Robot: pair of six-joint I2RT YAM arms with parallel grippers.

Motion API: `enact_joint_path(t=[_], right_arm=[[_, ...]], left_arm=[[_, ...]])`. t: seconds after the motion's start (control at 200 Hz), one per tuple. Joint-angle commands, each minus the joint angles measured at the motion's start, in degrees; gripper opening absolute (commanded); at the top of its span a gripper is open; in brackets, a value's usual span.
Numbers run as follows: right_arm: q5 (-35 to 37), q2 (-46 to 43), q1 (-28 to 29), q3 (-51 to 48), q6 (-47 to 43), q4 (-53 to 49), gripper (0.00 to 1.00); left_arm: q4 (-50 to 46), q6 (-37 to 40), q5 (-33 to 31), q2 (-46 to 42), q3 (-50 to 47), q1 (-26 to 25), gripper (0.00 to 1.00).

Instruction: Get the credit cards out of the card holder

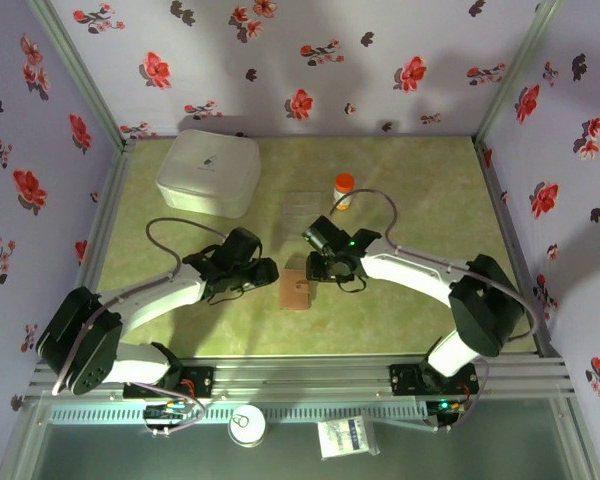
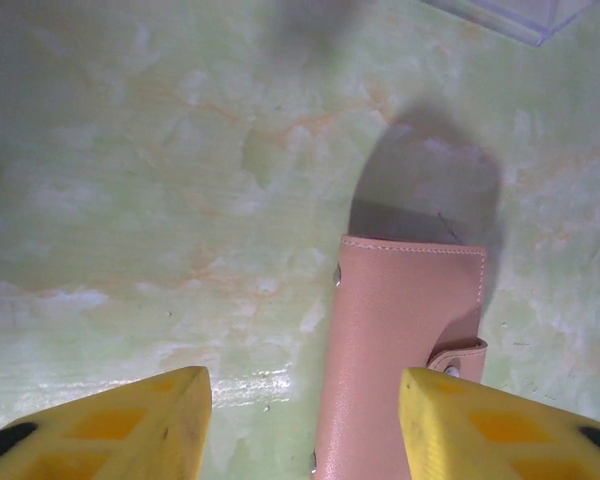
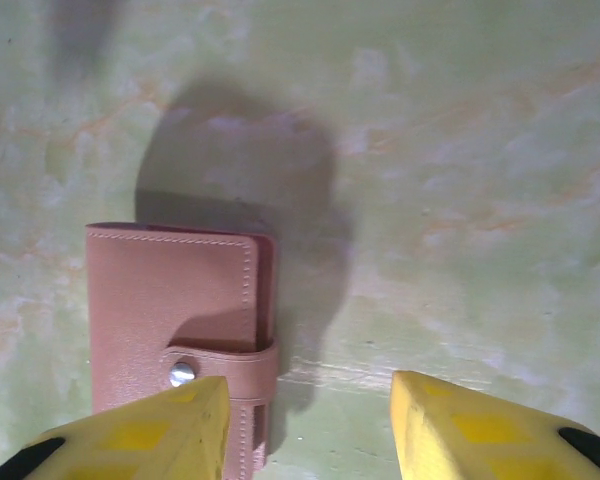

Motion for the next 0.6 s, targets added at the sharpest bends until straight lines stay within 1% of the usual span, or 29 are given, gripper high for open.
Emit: enact_joint_path(t=[0.0, 0.1, 0.17, 0.235, 0.29, 0.35, 0.595], right_arm=[[2.64, 3.22, 2.03, 3.45, 3.91, -3.48, 0.45], [3.43, 5.65, 3.82, 5.61, 5.1, -4.82, 0.44], [3.75, 6.73, 4.95, 6.83, 6.02, -5.43, 0.43], [3.63, 7.79, 5.54, 7.97, 6.91, -6.06, 0.43], [3.45, 8.84, 6.2, 8.94, 7.73, -6.9, 0.42], [3.52, 9.96, 6.89, 9.95, 8.92, -8.1, 0.41], [2.9, 14.24, 9.17, 14.3, 10.52, -10.97, 0.38]], left_arm=[[3.32, 3.55, 4.57, -1.34, -0.45, 1.64, 0.43], [4.6, 4.46, 6.86, -1.0, -1.06, 2.32, 0.33], [5.46, 5.01, 8.57, -0.25, -1.16, 2.64, 0.23], [5.73, 5.56, 9.42, 0.33, -1.14, 2.89, 0.17], [5.86, 5.82, 9.72, 0.52, -1.25, 3.06, 0.08], [6.11, 5.91, 9.77, 0.46, -1.72, 3.26, 0.0], [7.46, 6.32, 11.31, -0.72, -4.49, 7.54, 0.0]])
